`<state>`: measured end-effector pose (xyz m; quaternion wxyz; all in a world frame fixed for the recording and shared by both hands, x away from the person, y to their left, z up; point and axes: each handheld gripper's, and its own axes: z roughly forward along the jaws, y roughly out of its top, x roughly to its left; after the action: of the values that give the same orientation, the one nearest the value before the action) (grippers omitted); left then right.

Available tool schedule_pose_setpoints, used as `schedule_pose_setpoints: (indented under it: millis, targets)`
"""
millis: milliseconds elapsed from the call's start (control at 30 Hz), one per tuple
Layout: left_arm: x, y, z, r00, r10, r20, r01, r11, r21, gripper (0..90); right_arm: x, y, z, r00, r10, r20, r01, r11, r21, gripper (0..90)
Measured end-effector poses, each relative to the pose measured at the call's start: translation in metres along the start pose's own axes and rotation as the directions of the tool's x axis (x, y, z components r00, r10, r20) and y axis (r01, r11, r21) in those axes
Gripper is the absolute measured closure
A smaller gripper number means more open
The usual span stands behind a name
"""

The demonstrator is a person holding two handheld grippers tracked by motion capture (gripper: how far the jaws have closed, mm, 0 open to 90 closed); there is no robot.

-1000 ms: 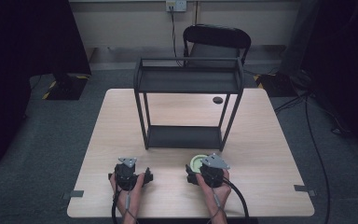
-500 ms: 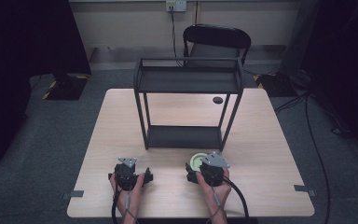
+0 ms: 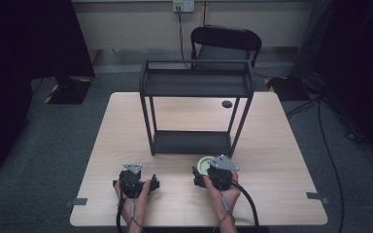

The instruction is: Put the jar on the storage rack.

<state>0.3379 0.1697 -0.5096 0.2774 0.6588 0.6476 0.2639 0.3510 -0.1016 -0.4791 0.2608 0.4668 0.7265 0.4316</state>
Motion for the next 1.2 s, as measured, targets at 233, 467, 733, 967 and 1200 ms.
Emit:
schedule_pose_setpoints:
  millis: [233, 467, 733, 967, 1200]
  targets:
    - [0.000, 0.000, 0.000, 1.0000, 0.000, 0.000, 0.000, 1.0000, 0.000, 0.2, -0.001, 0.006, 0.001, 1.0000, 0.003, -0.002, -0.003, 1.0000, -0.002, 10.6]
    - [0.000, 0.000, 0.000, 1.0000, 0.000, 0.000, 0.000, 1.0000, 0.000, 0.2, -0.002, 0.011, 0.004, 1.0000, 0.006, 0.003, -0.006, 1.0000, -0.002, 10.7]
    - [0.000, 0.000, 0.000, 1.0000, 0.000, 0.000, 0.000, 1.0000, 0.000, 0.2, -0.004, 0.019, 0.009, 1.0000, 0.002, 0.004, -0.002, 1.0000, -0.004, 10.7]
    - [0.000, 0.000, 0.000, 1.0000, 0.000, 0.000, 0.000, 1.0000, 0.000, 0.2, -0.005, 0.024, 0.012, 1.0000, 0.003, 0.005, -0.003, 1.0000, -0.002, 10.7]
    - [0.000, 0.000, 0.000, 1.0000, 0.000, 0.000, 0.000, 1.0000, 0.000, 0.2, -0.006, 0.033, 0.011, 1.0000, -0.006, 0.002, 0.006, 0.9999, -0.012, 10.7]
